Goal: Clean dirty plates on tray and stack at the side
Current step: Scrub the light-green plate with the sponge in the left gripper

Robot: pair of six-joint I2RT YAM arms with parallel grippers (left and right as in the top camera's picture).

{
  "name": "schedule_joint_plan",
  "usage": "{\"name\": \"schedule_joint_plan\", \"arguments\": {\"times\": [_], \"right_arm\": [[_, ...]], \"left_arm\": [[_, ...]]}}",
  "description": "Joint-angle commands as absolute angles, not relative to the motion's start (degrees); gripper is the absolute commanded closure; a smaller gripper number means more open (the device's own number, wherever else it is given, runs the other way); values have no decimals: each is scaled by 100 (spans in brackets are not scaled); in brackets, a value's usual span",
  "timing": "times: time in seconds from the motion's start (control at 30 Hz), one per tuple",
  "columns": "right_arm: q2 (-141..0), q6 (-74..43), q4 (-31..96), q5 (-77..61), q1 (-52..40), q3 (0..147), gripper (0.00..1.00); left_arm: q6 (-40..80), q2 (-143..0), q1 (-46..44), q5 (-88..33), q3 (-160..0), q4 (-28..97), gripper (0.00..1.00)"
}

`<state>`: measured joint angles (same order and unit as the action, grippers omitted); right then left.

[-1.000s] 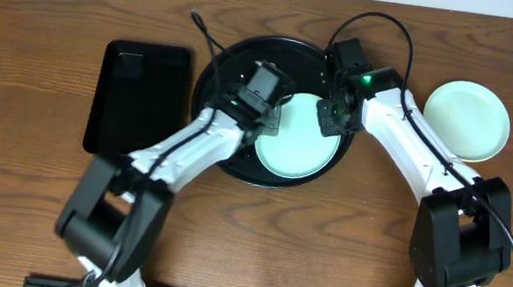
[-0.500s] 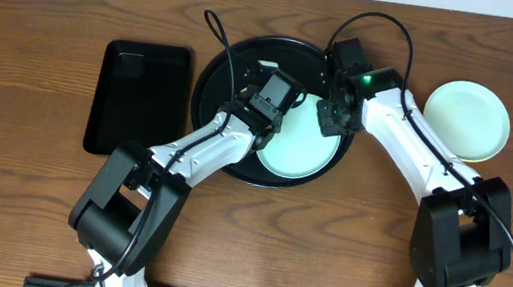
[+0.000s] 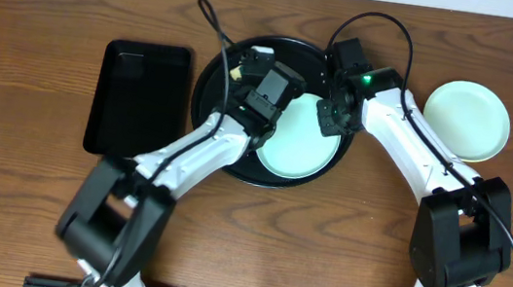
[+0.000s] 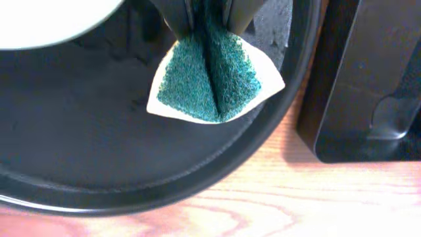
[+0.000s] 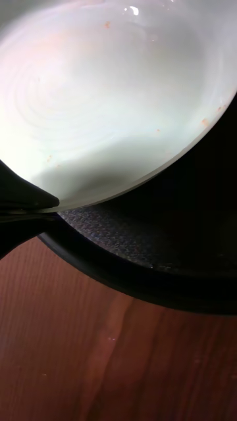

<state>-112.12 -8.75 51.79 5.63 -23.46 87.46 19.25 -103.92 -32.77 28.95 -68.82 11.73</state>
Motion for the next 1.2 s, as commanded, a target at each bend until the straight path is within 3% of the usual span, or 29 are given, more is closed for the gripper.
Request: {"name": "schedule_joint_plan", "arguments": {"times": [0.0, 0.87, 1.17], "right_arm": [[-11187, -939, 5179, 572, -2290, 8709, 99], [-11187, -939, 5203, 572, -2290, 8709, 99], [-11187, -939, 5201, 574, -2290, 8709, 99]], "left_arm": [[2150, -10079, -3288, 1898, -6932, 1463, 92], [2598, -11218, -3332, 2189, -6812, 1081, 92], [1704, -10938, -3240, 3916, -7022, 620, 92]]}}
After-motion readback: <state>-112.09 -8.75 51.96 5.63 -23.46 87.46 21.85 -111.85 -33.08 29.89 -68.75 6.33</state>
